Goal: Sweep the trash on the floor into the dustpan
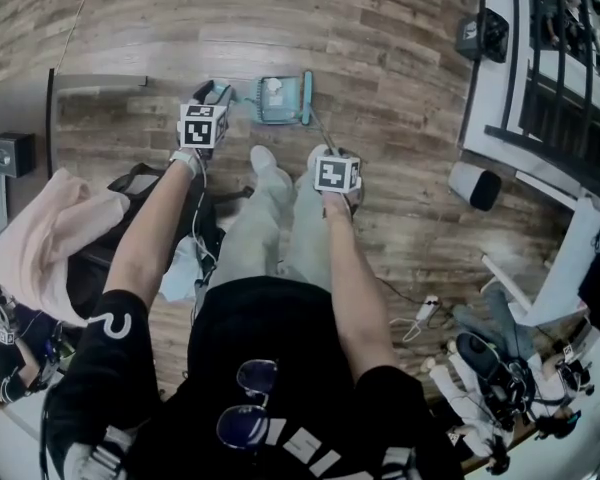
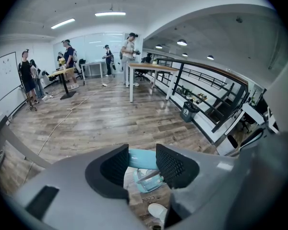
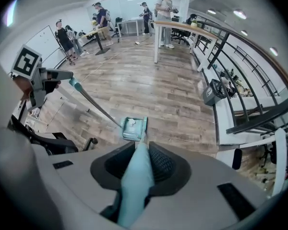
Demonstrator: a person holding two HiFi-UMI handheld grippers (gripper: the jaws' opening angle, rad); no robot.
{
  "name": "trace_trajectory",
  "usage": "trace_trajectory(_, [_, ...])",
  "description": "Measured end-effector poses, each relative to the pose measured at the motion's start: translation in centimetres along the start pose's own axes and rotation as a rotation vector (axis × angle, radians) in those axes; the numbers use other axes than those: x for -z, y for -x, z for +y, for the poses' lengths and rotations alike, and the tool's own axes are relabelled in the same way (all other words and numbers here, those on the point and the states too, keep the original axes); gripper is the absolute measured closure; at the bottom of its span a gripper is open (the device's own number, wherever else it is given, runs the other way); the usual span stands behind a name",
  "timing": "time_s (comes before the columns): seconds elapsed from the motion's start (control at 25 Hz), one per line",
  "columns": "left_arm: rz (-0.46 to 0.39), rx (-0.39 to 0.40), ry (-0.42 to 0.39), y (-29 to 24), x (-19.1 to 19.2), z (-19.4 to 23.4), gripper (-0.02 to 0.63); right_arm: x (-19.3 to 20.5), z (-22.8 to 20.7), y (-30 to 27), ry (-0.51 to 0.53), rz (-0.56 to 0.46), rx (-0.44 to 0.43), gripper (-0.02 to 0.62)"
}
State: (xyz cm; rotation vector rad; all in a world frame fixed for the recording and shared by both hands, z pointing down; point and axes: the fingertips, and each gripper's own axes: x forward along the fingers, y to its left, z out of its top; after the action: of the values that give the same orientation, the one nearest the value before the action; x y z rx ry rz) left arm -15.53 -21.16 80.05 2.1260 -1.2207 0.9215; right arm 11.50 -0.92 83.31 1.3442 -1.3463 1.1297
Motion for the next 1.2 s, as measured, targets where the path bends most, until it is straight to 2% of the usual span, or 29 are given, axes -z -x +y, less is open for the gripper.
trace_trajectory(0.12, [0.004,0.001,-0.001,0.1,0.2,0.2,0.437,-1.1,1.9,0.0,0.018,-0.011,-0.037,0.511])
trace_trajectory(0.24, [0.007,-0.001,0.0,0.2,0.3,0.4,0.437,-1.8,2.6,0.0,0.067,-0.02,-0.018,0.511])
trace_trajectory(0.36, [0.012,0.018,0.001,0.4,0.2,0.6,0.437,-2.3,1.9,0.3,0.079,-0.05,0.001,0.511])
trace_trajectory(0.52, [0.035,0.089,0.027,0.7,0.2,0.3,0.437,-1.8,0.3,1.2,0.064,-0.042,0.014,0.511])
trace_trajectory(0.6, [0.035,0.097,0.023,1.0,-0.2,0.3,0.437,-1.8,-0.3,1.6,0.059,-0.049,0.014,0.511])
trace_trajectory(0.8, [-0.027,0.112,0.04,2.9,-3.5,-0.7,0.437,-3.4,-2.3,3.6,0.062,-0.074,0.031,0.511])
trace_trajectory(0.92, [-0.074,0.123,0.024,4.4,-6.1,-1.8,0.437,-5.6,-3.1,5.2,0.068,-0.125,0.028,0.511])
trace_trajectory(1.08, [-0.129,0.164,-0.012,7.8,-8.2,-5.2,0.443,-6.6,-4.2,8.5,0.089,-0.178,0.028,0.511])
trace_trajectory(1.2, [-0.193,0.171,-0.028,10.0,-10.9,-7.0,0.468,-9.0,-5.1,10.6,0.108,-0.245,0.017,0.511])
